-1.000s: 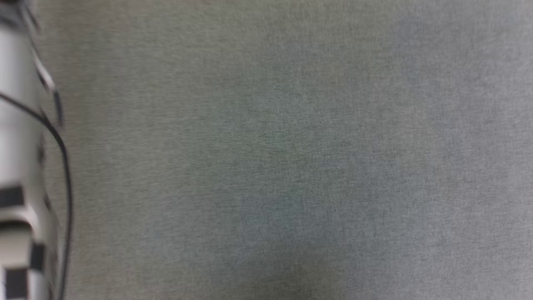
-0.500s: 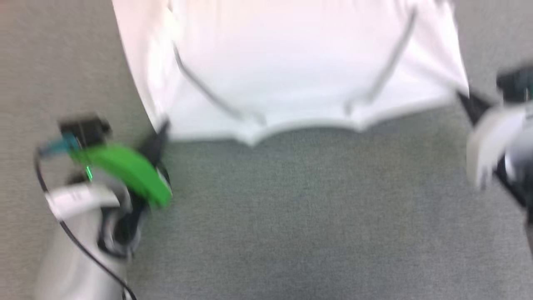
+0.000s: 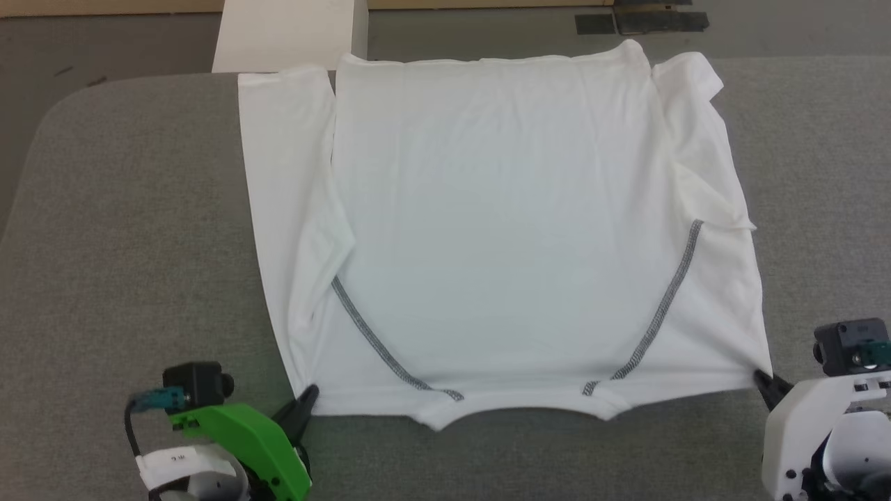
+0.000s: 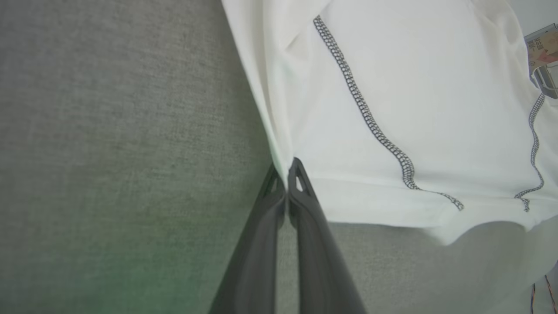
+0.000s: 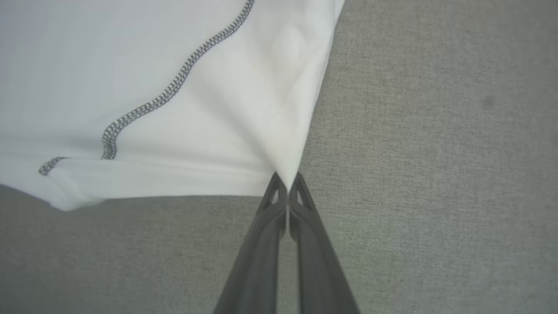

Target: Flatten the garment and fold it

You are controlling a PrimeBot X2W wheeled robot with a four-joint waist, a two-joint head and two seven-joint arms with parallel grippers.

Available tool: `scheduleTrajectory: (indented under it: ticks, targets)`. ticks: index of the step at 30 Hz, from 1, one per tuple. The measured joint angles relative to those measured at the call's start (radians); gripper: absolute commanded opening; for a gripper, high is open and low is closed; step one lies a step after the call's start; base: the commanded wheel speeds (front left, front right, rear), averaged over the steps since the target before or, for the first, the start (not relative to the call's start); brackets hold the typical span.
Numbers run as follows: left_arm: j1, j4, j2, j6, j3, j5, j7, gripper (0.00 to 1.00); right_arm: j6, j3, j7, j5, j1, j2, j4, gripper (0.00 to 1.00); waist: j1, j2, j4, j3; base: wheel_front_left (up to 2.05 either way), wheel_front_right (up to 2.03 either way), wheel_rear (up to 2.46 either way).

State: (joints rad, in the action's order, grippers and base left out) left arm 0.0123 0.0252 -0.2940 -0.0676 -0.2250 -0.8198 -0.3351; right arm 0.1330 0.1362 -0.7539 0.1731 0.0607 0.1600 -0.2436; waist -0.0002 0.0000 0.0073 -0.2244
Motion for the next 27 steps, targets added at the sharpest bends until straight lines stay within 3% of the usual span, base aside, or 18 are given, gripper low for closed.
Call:
scheduleTrajectory:
  ticks: [11, 24, 25, 26, 27]
  targets:
    - [-0.133, -0.022, -0.017, -0.036, -0.024, -0.013, -0.043, 0.00, 0.000, 0.067, -0.127, -0.044, 0.140, -0.098, 0.011, 0.00, 0.0000, 0.0000, 0.031, 0.053, 0.00, 0.00, 0.00]
    - [-0.134, -0.008, -0.013, -0.038, -0.058, -0.009, -0.051, 0.00, 0.000, 0.049, -0.058, -0.045, 0.142, -0.109, 0.138, 0.00, 0.0001, 0.0000, 0.034, 0.051, 0.00, 0.00, 0.00]
    - [-0.134, -0.007, -0.008, -0.038, -0.061, -0.011, -0.051, 0.00, 0.000, 0.047, -0.046, -0.038, 0.141, -0.108, 0.141, 0.47, 0.0001, 0.0000, 0.034, 0.052, 0.00, 0.00, 0.00]
    - [-0.134, -0.007, -0.004, -0.038, -0.063, -0.012, -0.051, 0.32, 0.000, 0.047, -0.037, -0.033, 0.141, -0.108, 0.145, 1.00, 0.0001, 0.0000, 0.033, 0.053, 0.00, 0.00, 0.00]
    - [-0.134, -0.007, -0.001, -0.037, -0.065, -0.011, -0.050, 0.99, 0.000, 0.049, -0.026, -0.027, 0.141, -0.108, 0.147, 1.00, 0.0001, 0.0000, 0.033, 0.057, 0.00, 0.00, 0.00]
